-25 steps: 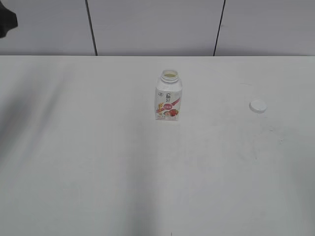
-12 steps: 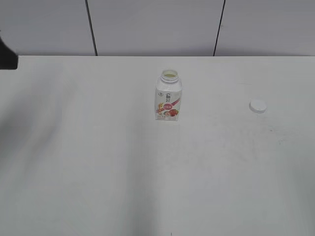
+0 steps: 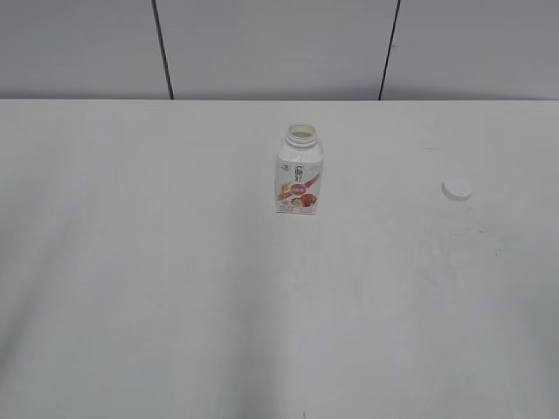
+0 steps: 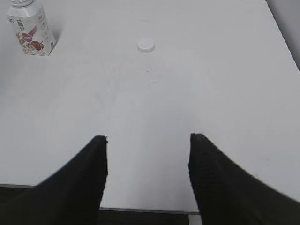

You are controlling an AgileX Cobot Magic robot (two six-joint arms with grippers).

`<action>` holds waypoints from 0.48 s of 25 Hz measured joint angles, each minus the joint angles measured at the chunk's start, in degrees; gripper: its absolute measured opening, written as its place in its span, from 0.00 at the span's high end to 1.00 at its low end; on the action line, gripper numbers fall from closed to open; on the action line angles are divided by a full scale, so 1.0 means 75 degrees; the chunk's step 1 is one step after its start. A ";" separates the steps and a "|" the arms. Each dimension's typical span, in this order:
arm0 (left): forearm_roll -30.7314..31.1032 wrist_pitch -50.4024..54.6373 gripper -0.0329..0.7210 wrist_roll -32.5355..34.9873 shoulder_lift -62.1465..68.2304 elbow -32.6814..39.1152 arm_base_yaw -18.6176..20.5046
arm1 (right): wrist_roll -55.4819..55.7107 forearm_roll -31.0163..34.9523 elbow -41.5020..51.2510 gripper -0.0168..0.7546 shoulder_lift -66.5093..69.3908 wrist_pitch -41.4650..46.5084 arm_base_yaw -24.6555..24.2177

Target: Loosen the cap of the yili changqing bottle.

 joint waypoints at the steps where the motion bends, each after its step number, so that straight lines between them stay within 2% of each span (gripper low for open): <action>1: 0.0008 0.0227 0.18 -0.0041 -0.0365 0.0100 0.0000 | 0.0000 0.0000 0.0000 0.40 0.0000 0.0000 0.0000; 8: -0.0140 0.1175 0.18 -0.0128 -0.2996 0.0860 0.0083 | 0.0000 0.0000 0.0000 0.40 0.0000 0.0000 0.0000; 12: -0.0409 0.1229 0.18 -0.0137 -0.4064 0.1189 0.0504 | 0.0000 0.0000 0.0000 0.40 0.0000 0.0000 0.0000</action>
